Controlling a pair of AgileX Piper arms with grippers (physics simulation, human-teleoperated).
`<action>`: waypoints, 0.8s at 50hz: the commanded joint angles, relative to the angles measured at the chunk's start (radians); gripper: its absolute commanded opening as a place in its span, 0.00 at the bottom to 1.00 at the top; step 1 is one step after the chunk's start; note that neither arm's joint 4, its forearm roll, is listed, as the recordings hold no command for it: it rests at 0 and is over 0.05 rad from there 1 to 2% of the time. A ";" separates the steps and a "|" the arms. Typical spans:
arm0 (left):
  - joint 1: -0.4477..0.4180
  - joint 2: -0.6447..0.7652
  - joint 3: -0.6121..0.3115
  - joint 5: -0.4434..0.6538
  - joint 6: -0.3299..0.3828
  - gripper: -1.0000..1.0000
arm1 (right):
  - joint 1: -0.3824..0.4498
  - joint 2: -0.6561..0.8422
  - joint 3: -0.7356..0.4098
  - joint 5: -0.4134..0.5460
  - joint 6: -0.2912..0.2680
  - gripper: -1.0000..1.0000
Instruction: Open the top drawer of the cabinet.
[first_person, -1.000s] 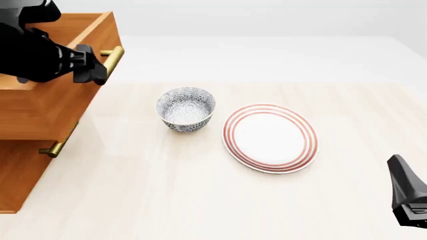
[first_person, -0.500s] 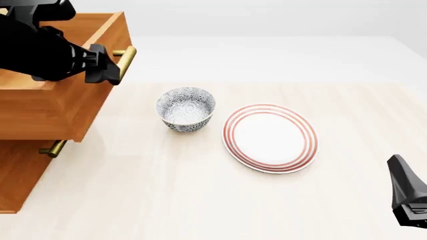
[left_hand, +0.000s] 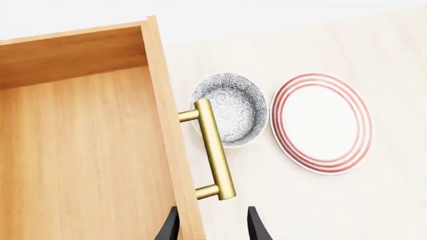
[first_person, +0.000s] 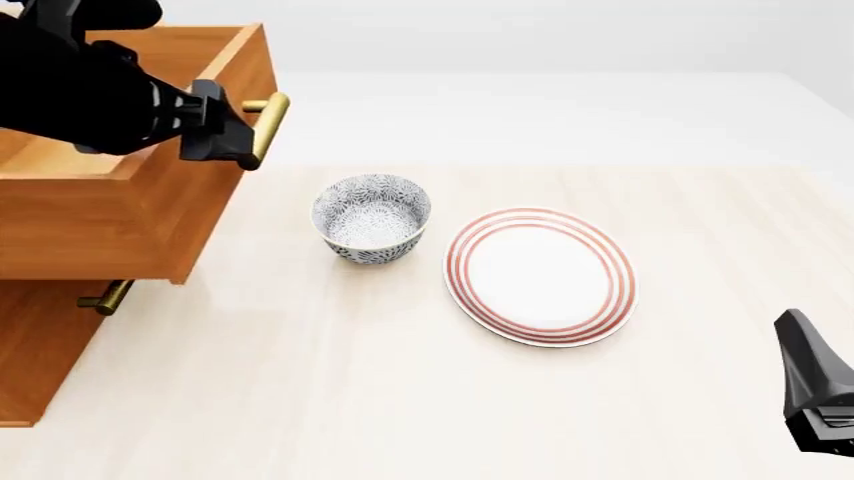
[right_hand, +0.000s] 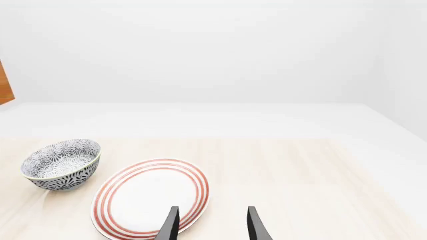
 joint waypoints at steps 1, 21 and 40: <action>-0.040 0.003 -0.002 -0.006 -0.016 1.00 | 0.000 0.000 0.001 -0.001 0.000 1.00; -0.055 0.014 -0.012 -0.006 -0.002 1.00 | 0.000 0.000 0.001 -0.001 0.000 1.00; -0.017 0.007 -0.084 0.054 0.034 1.00 | 0.000 0.000 0.001 -0.001 0.000 1.00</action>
